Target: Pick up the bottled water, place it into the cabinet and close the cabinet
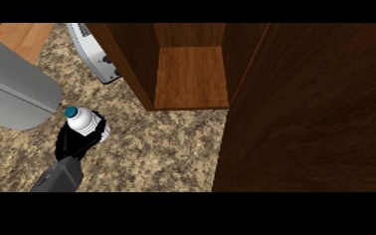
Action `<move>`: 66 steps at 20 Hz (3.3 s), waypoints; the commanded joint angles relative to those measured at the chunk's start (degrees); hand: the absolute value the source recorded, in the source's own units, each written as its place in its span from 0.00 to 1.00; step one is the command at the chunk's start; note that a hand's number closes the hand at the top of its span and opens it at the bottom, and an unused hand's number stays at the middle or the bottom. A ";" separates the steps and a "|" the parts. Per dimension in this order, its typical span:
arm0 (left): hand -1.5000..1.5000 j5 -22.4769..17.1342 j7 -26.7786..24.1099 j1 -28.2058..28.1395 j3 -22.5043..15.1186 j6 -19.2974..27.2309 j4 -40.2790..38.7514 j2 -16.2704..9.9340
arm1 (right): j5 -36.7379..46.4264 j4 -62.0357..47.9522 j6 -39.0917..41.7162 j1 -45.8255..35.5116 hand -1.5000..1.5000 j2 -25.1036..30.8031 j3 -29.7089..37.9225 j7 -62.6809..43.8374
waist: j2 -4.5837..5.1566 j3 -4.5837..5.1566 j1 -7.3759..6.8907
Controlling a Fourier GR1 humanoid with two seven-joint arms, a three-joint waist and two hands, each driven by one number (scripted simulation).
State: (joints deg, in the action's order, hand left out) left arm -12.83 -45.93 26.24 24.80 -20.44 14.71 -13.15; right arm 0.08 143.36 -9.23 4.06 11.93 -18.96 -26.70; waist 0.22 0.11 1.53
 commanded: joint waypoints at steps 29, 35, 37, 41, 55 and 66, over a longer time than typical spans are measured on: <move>1.00 -5.02 0.39 13.16 -21.76 8.55 6.44 12.99 | -15.39 -3.27 11.83 6.82 0.00 1.31 24.03 9.01 | -0.56 -0.16 1.31; 1.00 -7.85 2.22 14.73 -24.12 11.80 8.49 12.93 | -17.20 -3.61 14.62 9.75 0.00 0.08 25.98 11.32 | -1.03 -0.25 2.76; 1.00 -8.73 3.85 16.04 -25.26 12.18 8.21 12.91 | -18.28 -5.52 15.05 7.29 0.00 0.26 26.70 11.45 | -0.74 -0.19 3.07; 1.00 -9.87 4.32 17.19 -26.67 14.74 9.19 12.86 | -19.45 -5.80 16.51 8.72 0.00 0.42 28.10 11.84 | -0.95 -0.21 4.22; 1.00 -11.25 8.52 22.82 -29.19 28.62 7.49 12.81 | -27.38 -10.53 20.94 6.53 0.00 3.94 34.87 13.23 | -0.36 -0.33 6.30; 1.00 -13.21 9.68 23.84 -29.23 37.77 4.44 12.81 | -34.71 -13.70 23.85 5.53 0.00 6.79 40.81 14.15 | 0.39 -0.22 6.97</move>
State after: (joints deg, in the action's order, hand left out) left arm -25.52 -44.97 34.68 -4.29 9.70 18.00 -6.84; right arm -32.37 131.02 13.84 10.25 17.88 19.95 -13.00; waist -0.56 -1.12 5.88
